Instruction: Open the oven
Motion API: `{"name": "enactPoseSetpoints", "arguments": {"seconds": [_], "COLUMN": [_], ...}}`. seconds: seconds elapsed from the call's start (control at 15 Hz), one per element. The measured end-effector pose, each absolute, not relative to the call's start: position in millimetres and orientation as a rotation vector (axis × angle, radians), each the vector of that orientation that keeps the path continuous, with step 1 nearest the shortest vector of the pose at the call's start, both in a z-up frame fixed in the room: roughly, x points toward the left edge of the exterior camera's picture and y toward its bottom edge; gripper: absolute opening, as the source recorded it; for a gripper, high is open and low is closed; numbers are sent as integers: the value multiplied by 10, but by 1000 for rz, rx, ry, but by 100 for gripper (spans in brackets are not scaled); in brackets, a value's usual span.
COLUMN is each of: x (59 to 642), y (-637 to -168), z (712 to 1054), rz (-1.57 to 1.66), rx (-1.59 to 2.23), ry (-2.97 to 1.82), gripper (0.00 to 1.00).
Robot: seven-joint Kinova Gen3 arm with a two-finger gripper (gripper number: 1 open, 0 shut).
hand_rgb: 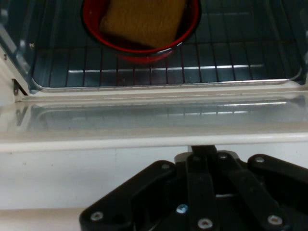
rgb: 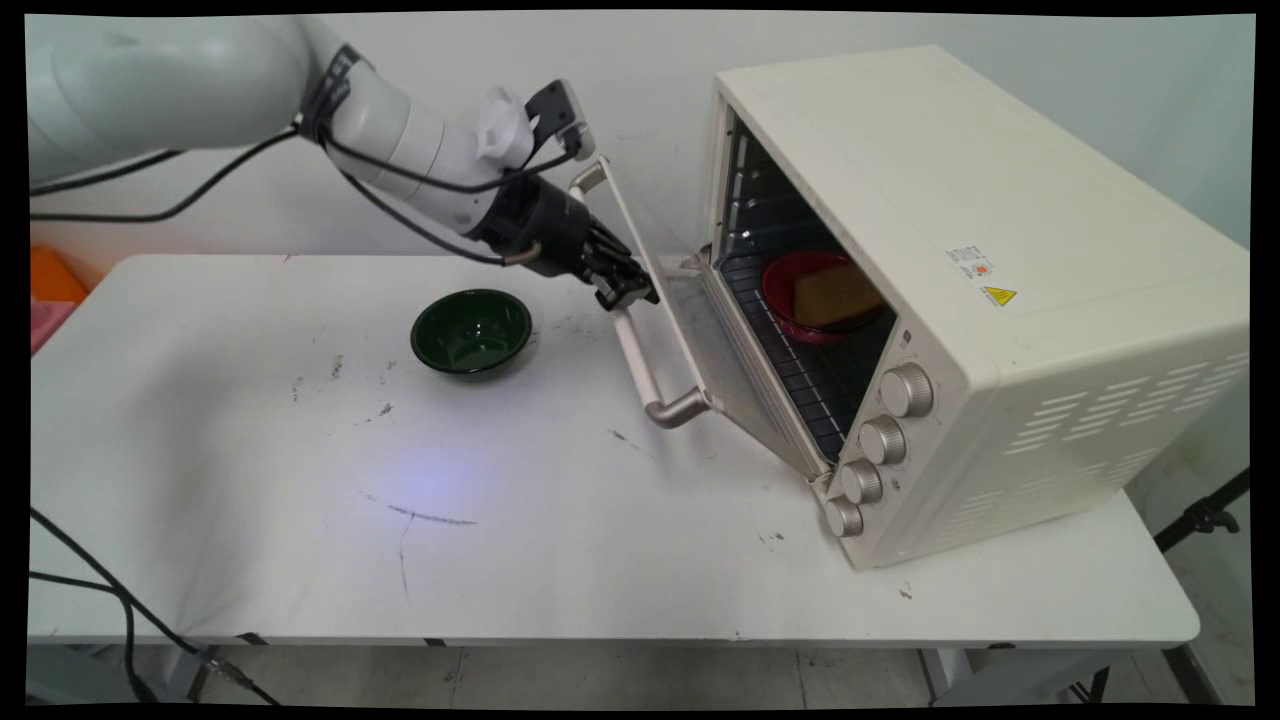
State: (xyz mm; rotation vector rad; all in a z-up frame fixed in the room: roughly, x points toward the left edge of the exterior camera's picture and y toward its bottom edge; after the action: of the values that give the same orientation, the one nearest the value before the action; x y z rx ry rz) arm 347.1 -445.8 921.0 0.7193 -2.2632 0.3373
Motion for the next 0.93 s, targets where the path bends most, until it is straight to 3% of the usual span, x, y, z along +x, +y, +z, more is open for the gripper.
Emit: {"name": "enactPoseSetpoints", "arguments": {"seconds": [0.93], "x": [3862], "y": [-4162], "z": [8549], "rz": [340], "rx": [621], "ry": [-2237], "gripper": [0]}}
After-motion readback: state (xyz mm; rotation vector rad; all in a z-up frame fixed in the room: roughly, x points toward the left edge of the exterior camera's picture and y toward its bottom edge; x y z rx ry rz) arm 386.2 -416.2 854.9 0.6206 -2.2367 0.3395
